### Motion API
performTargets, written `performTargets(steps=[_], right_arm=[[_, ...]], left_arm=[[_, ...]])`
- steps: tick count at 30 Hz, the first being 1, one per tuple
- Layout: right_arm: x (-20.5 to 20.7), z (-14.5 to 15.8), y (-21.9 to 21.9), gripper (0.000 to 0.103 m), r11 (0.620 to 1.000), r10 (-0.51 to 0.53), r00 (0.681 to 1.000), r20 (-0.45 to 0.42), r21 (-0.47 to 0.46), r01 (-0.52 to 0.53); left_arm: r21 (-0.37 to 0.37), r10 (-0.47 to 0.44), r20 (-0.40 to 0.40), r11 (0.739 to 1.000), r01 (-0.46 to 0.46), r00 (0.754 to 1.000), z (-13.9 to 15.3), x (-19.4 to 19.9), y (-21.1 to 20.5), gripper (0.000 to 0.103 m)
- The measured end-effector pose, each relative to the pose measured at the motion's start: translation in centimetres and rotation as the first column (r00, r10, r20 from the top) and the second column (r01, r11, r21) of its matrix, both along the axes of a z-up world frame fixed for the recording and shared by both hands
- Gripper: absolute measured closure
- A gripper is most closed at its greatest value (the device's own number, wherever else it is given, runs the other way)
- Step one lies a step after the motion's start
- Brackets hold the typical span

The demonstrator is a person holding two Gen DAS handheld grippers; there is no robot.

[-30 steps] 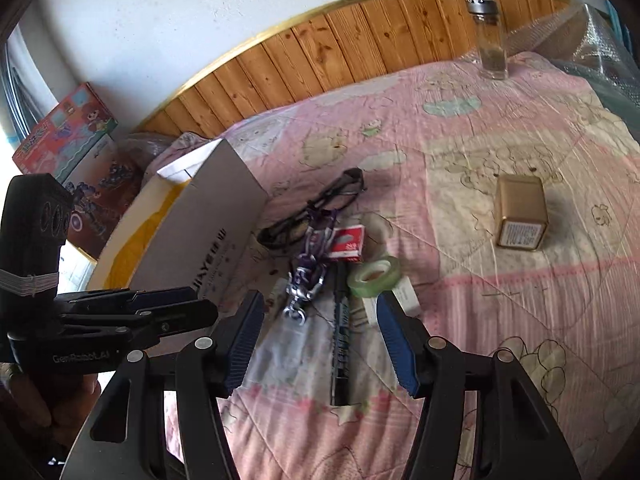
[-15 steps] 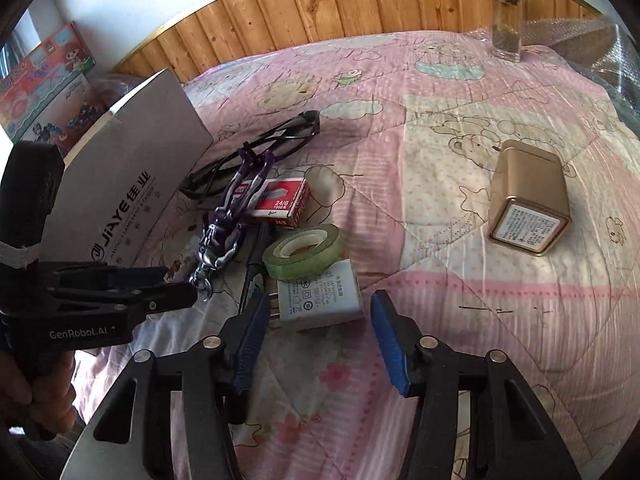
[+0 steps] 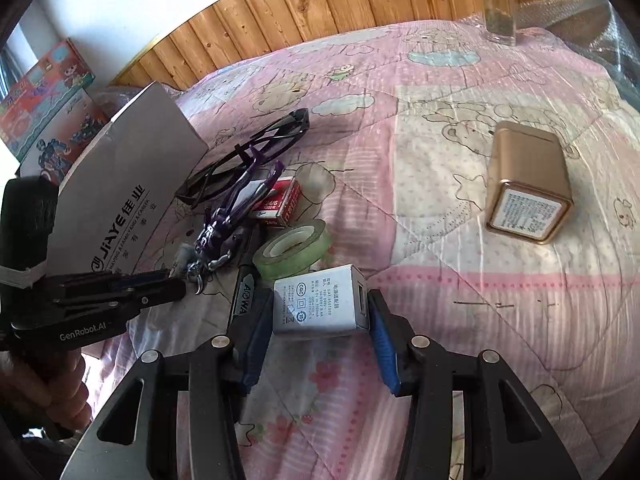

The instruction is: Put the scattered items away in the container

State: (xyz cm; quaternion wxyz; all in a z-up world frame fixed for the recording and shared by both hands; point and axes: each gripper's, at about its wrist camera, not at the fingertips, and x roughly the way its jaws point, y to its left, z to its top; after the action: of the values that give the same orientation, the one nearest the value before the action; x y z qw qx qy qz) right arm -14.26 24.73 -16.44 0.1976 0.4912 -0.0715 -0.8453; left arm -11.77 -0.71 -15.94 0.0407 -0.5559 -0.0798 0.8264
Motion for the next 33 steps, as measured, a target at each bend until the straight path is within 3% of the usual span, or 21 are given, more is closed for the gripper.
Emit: performTargets(steps=[7, 18, 26, 33], right_arm=[[0.9, -0.3, 2.2, 0.056, 0.997, -0.064, 0.997, 0.039, -0.031, 0.065], [2.2, 1.6, 2.2, 0.056, 0.993, -0.086, 0.996, 0.024, -0.078, 0.088], [4.0, 3.0, 1.6, 0.055, 0.993, -0.08, 0.997, 0.001, -0.09, 0.08], [5.5, 4.8, 0.9, 0.055, 0.993, -0.069, 0.997, -0.029, -0.101, 0.066]], left_arm=[[-0.109, -0.039, -0.061, 0.993, 0.033, 0.997, -0.1, 1.0, 1.2, 0.083], [-0.041, 0.031, -0.037, 0.999, -0.032, 0.999, 2.6, 2.2, 0.7, 0.084], [0.02, 0.027, -0.079, 0.999, -0.025, 0.996, 6.1, 3.3, 1.0, 0.084], [0.024, 0.019, -0.131, 1.0, -0.016, 0.991, 8.7, 4.4, 1.5, 0.084]])
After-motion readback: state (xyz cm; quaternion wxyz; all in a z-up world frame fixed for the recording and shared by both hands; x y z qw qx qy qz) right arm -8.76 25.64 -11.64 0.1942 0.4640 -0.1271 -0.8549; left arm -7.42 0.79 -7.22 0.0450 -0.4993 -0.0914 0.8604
